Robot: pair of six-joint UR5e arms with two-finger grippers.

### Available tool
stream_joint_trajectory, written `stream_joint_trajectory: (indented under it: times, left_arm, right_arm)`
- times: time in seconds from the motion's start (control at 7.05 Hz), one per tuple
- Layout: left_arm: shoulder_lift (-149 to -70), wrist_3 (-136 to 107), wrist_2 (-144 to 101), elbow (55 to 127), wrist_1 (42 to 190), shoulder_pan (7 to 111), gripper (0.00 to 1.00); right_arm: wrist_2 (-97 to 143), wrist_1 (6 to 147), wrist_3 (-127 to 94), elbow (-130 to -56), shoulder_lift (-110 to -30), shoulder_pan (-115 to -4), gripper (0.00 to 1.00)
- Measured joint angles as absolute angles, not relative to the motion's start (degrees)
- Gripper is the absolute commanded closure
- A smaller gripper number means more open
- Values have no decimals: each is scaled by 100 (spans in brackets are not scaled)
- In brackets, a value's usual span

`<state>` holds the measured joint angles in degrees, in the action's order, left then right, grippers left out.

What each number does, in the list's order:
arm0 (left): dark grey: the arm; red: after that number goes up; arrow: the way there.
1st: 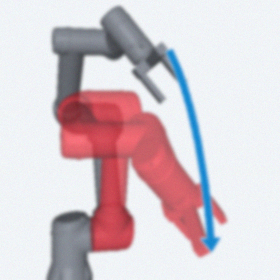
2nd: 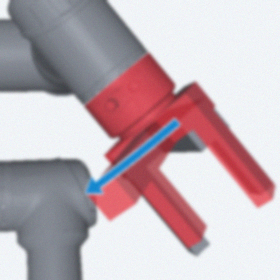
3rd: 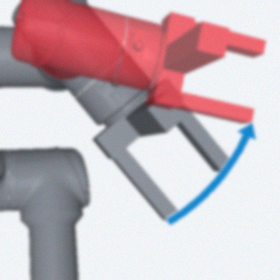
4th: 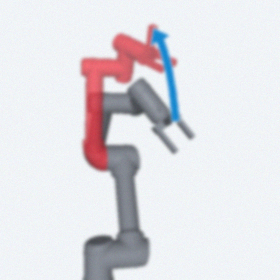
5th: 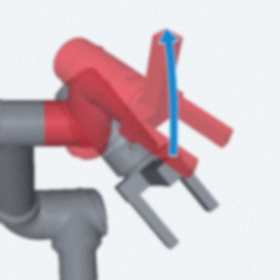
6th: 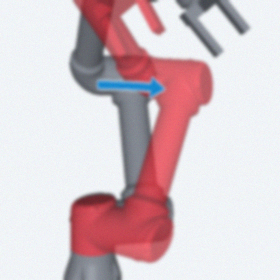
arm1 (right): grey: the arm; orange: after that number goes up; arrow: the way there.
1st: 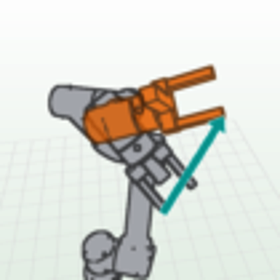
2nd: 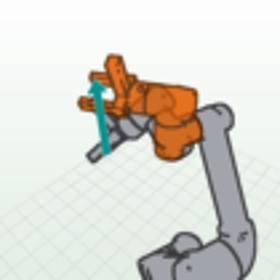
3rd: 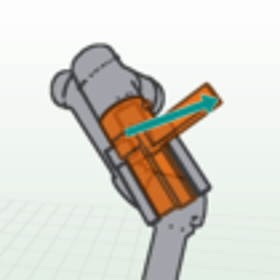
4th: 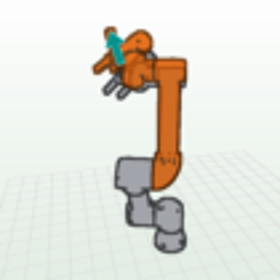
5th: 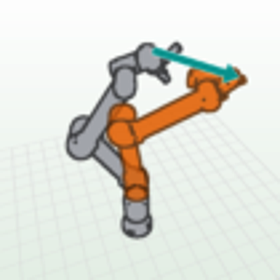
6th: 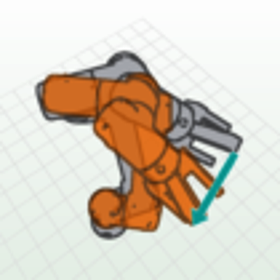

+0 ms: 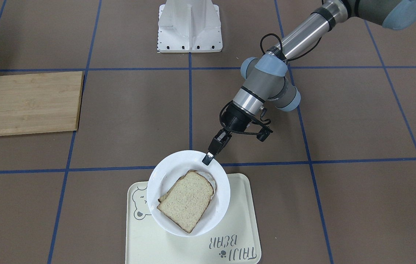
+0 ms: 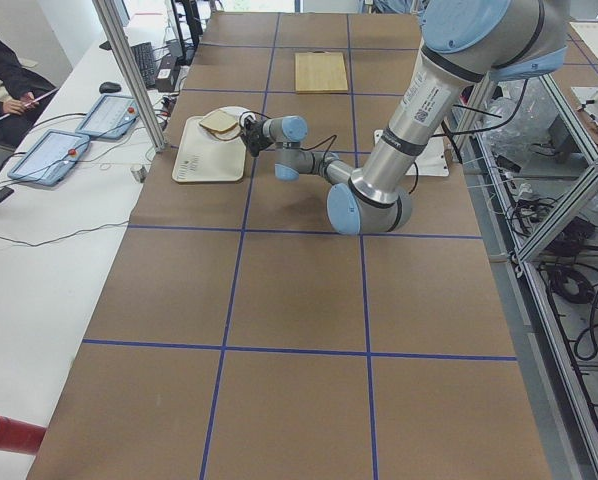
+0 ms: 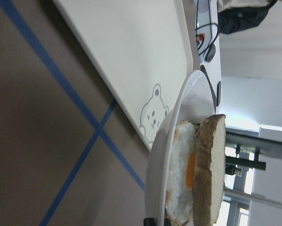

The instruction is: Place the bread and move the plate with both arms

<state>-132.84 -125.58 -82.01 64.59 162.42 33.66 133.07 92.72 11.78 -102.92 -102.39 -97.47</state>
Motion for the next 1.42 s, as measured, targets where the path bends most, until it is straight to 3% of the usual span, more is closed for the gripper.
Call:
stream_joint_trajectory:
  times: [0.28,0.43,0.57,0.99,1.42]
  left_arm:
    - [-13918,-12503,-8038,5577,15870,3449,100]
    - [-14094,-12370,-7986,5341,15625,3448,76]
    - [-14197,-12081,-7954,5263,15348,3436,3]
    - [-13937,-11429,-8039,5801,15144,3414,2]
    - [-12639,-10483,-9191,7627,14658,3579,2]
  right_arm:
    - [13307,9272,1178,-10292,-10237,-9747,0]
    - [13307,9273,1178,-10292,-10236,-9747,0]
    - [13307,9272,1178,-10292,-10237,-9747,0]
    - [13307,9272,1178,-10292,-10238,-9747,0]
    - [13299,9271,1104,-10293,-10228,-9747,0]
